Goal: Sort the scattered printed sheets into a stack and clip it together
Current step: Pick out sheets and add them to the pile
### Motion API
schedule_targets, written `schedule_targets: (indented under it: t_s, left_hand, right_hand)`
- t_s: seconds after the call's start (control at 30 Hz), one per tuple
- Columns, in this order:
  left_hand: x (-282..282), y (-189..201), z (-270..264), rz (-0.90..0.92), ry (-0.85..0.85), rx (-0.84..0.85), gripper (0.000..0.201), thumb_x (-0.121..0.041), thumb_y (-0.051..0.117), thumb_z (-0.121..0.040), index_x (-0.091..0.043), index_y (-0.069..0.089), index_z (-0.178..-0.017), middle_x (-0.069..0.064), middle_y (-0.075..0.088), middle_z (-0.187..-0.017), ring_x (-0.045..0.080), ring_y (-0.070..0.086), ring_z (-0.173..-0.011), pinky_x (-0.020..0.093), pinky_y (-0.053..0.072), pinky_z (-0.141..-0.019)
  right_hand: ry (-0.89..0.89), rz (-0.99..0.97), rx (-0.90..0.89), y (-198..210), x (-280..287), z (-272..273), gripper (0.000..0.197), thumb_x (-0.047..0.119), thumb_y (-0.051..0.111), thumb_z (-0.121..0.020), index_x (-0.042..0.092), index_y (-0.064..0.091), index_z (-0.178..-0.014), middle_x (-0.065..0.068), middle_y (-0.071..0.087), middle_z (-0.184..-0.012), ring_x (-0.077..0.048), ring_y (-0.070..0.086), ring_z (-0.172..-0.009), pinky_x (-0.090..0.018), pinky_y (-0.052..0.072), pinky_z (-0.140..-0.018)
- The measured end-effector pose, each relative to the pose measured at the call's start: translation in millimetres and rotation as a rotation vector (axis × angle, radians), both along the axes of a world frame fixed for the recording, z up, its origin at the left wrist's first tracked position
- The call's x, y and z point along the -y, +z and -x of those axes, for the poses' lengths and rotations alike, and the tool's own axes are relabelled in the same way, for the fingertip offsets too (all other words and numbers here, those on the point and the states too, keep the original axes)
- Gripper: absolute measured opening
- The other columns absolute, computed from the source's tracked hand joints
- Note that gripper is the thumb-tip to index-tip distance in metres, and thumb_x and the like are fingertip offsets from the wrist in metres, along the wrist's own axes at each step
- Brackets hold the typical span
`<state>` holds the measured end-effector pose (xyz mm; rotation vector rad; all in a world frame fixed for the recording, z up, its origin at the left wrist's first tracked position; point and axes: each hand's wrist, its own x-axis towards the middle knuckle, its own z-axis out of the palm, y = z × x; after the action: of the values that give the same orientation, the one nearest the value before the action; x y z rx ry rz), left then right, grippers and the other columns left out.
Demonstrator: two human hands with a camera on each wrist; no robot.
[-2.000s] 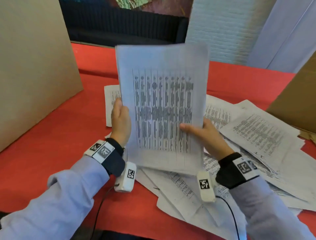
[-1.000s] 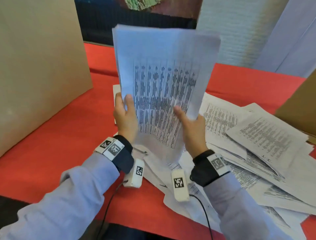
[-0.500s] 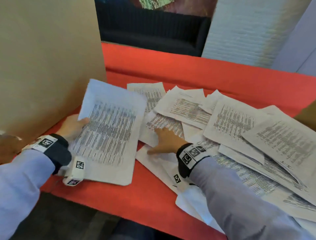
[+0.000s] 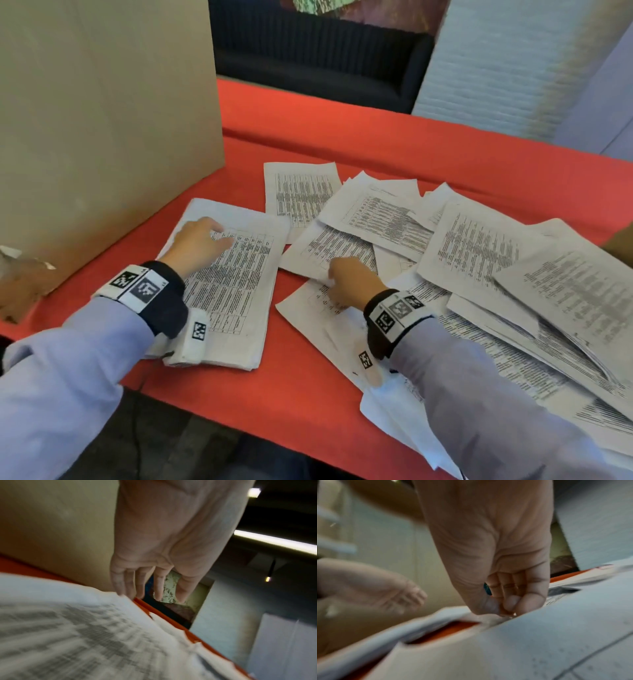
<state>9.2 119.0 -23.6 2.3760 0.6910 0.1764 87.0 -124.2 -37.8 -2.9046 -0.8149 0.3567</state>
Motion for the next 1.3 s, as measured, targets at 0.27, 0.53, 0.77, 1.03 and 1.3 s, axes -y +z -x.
schedule_targets:
  t_s: [0.27, 0.53, 0.77, 1.03, 1.3]
  left_hand:
    - [49.0, 17.4, -31.1, 1.185, -0.075, -0.114, 0.080, -0.068, 0.046, -0.082, 0.001, 0.042, -0.123, 0.028, 0.054, -0.122, 0.038, 0.062, -0.106, 0.041, 0.053, -0.084]
    - [85.3, 21.9, -47.2, 0.925, -0.289, -0.221, 0.012, -0.005, 0.048, -0.094, -0.006, 0.060, -0.098, 0.000, 0.071, -0.068, 0.007, 0.067, -0.057, 0.019, 0.054, -0.052]
    - [94.4, 7.9, -39.8, 0.800, -0.335, -0.255, 0.047, -0.044, 0.046, -0.095, -0.009, 0.055, -0.125, 0.010, 0.069, -0.106, 0.028, 0.065, -0.097, 0.038, 0.054, -0.082]
    - [72.2, 63.3, -29.5, 0.077, -0.146, 0.383, 0.028, -0.007, 0.043, -0.094, -0.009, 0.061, -0.116, 0.005, 0.055, -0.076, 0.024, 0.053, -0.063, 0.028, 0.034, -0.054]
    - [32.3, 71.4, -26.3, 0.647, 0.171, 0.571, 0.036, -0.020, 0.048, -0.095, -0.003, 0.052, -0.127, -0.006, 0.044, -0.070, 0.005, 0.042, -0.057, 0.017, 0.040, -0.052]
  right_hand:
    - [-0.094, -0.555, -0.046, 69.2, 52.4, -7.4, 0.010, 0.010, 0.063, -0.081, 0.001, 0.066, -0.079, -0.005, 0.061, -0.070, -0.014, 0.053, -0.060, -0.027, 0.046, -0.056]
    - [0.282, -0.279, -0.256, 67.3, 48.4, 33.3, 0.017, 0.013, 0.058, -0.084, 0.024, 0.068, -0.091, 0.012, 0.063, -0.080, -0.001, 0.055, -0.070, -0.018, 0.046, -0.068]
    - [0.312, 0.091, -0.334, 37.1, 29.8, 52.7, 0.034, 0.017, 0.054, -0.086, 0.022, 0.065, -0.117, 0.000, 0.063, -0.115, -0.019, 0.058, -0.103, -0.031, 0.048, -0.086]
    - [0.159, 0.264, -0.250, 19.0, 36.9, 63.7, 0.090, 0.055, 0.073, -0.071, 0.008, 0.036, -0.138, -0.014, 0.048, -0.134, -0.029, 0.050, -0.118, -0.038, 0.047, -0.087]
    - [-0.043, 0.317, -0.092, -7.1, 2.7, 93.3, 0.098, 0.022, 0.076, -0.075, 0.007, 0.013, -0.149, -0.028, 0.021, -0.150, -0.048, 0.020, -0.139, -0.052, 0.032, -0.109]
